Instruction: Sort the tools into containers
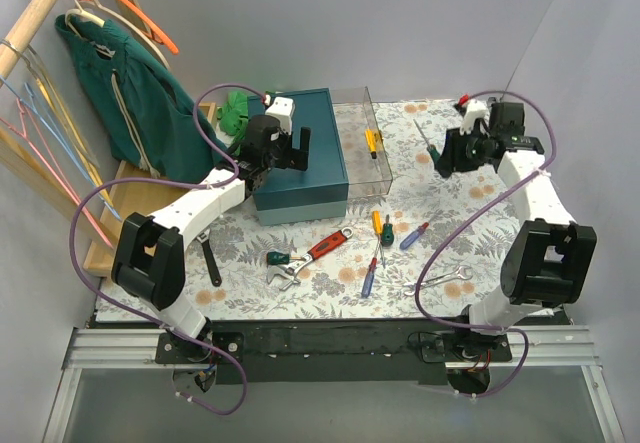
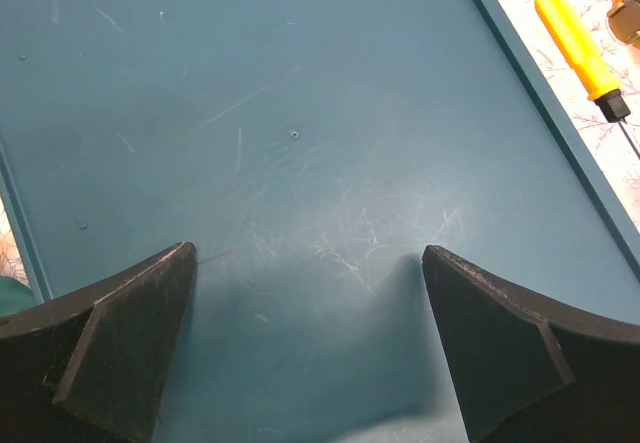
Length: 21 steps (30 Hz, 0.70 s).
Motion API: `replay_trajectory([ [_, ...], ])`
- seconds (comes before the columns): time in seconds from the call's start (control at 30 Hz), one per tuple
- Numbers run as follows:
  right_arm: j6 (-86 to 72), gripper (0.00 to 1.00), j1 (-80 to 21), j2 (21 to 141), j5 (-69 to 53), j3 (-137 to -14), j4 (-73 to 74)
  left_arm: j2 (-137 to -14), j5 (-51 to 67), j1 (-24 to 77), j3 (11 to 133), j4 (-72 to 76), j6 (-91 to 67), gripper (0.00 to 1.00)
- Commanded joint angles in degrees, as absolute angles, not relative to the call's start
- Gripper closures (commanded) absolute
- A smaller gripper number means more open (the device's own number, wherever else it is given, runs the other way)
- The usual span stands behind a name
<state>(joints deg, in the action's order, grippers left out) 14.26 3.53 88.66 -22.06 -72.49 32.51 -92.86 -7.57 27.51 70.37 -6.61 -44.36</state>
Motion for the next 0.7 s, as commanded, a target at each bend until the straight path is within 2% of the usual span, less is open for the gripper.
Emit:
replay_trajectory([
  [0.0, -2.5, 0.99, 2.8, 90.3, -37.6, -85.7, 27.3, -92.3, -7.1, 27.2, 72.4, -6.2, -44.8, 0.02],
  [0.17, -14.9, 0.99, 0.1, 96.4, -51.6, -92.9, 25.8, -91.2, -7.9, 27.2, 71.3, -5.8, -44.5, 0.02],
  [0.3, -16.2, 0.99, -7.0, 99.7, -50.4, -96.0, 26.1, -90.4, -8.3, 27.2, 70.4, -5.4, -44.2, 0.02],
  [0.43, -16.2, 0.99, -9.0, 102.7, -46.9, -96.8, 27.9, -89.6, -8.3, 27.2, 70.1, -5.4, -43.9, 0.02],
  [0.5, -16.1, 0.95, -9.5, 104.4, -47.1, -97.3, 28.0, -89.2, -8.4, 27.2, 69.8, -5.4, -43.6, 0.02],
  [0.53, -15.9, 0.88, -9.7, 104.8, -47.0, -97.6, 28.3, -89.1, -8.4, 27.2, 69.9, -5.4, -43.5, 0.02],
  [0.57, -15.5, 0.64, -9.8, 105.4, -47.3, -98.1, 28.4, -89.0, -8.6, 27.2, 69.7, -5.4, -43.4, 0.02],
  [0.67, -15.1, 0.38, -9.8, 105.1, -46.2, -99.6, 28.6, -88.6, -8.6, 27.2, 69.4, -5.4, -43.2, 0.02],
])
